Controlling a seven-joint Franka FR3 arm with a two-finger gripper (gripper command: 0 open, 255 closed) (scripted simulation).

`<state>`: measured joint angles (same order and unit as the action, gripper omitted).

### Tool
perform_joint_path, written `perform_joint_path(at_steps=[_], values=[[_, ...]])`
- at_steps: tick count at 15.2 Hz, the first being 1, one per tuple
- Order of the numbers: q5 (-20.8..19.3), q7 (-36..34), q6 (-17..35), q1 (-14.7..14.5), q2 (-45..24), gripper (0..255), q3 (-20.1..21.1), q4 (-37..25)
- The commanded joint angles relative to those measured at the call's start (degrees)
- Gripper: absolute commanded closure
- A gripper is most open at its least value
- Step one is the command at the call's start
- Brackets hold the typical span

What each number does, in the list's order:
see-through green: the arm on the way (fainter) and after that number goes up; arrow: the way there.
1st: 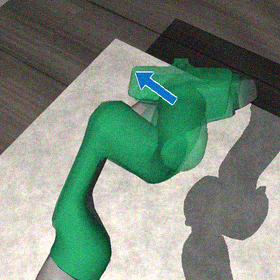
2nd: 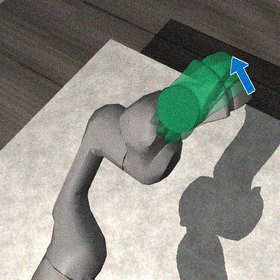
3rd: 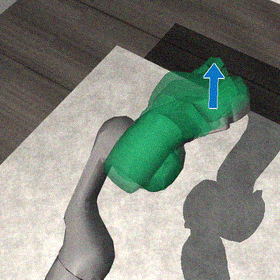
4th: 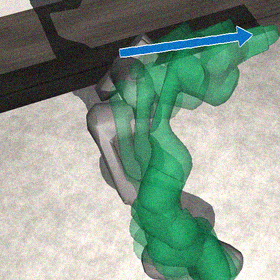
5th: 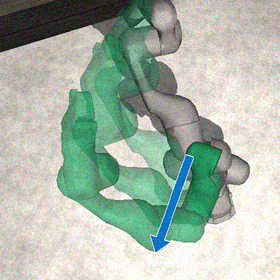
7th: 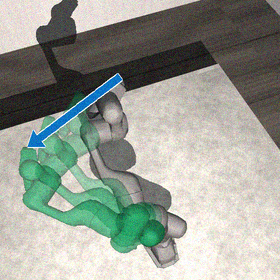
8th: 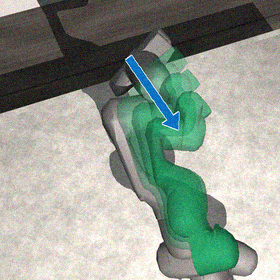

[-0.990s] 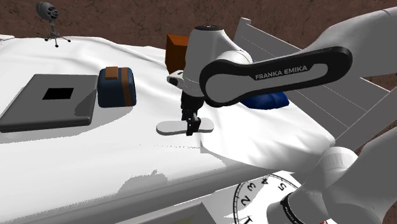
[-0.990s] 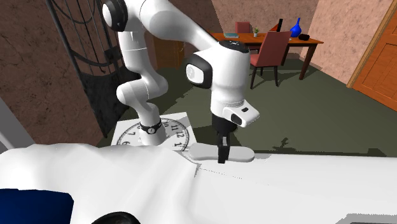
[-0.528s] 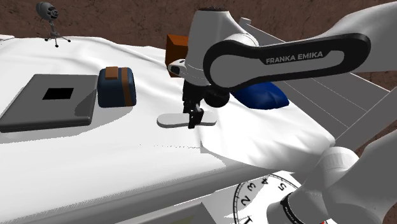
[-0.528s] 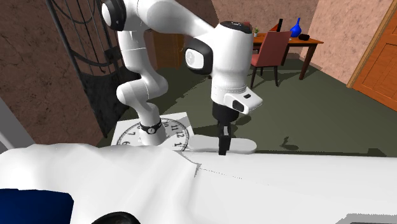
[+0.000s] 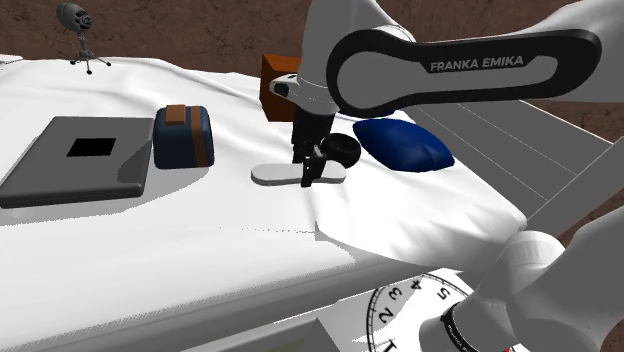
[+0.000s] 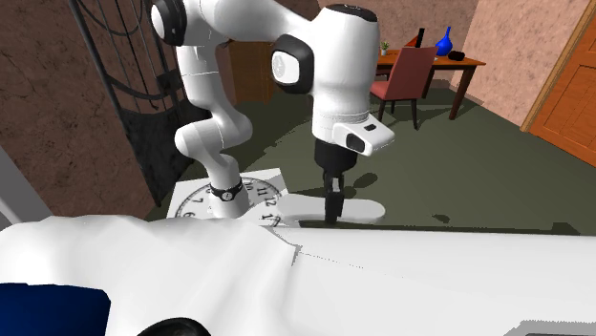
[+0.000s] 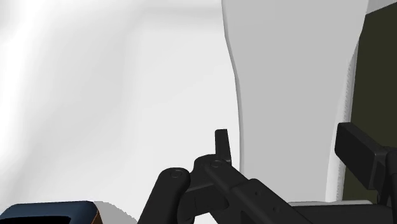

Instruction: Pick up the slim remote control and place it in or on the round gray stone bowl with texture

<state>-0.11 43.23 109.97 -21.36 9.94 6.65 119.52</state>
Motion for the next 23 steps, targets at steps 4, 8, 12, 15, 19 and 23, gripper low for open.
perform_joint_path(at_steps=[4,8,12,15,19,23], values=[[-0.7,6.7,-0.1,2.9,-0.3,255,-4.1,-0.5],[-1.2,12.2,-0.2,5.4,-1.6,255,-7.3,-2.0],[-1.5,17.6,-0.4,7.8,-3.9,255,-10.4,-4.6],[-1.4,21.6,-0.7,9.6,-6.1,255,-12.6,-7.2],[-0.9,27.0,-1.4,12.0,-9.8,255,-15.4,-11.7],[0.1,32.3,-2.5,14.6,-14.4,255,-17.8,-17.4]])
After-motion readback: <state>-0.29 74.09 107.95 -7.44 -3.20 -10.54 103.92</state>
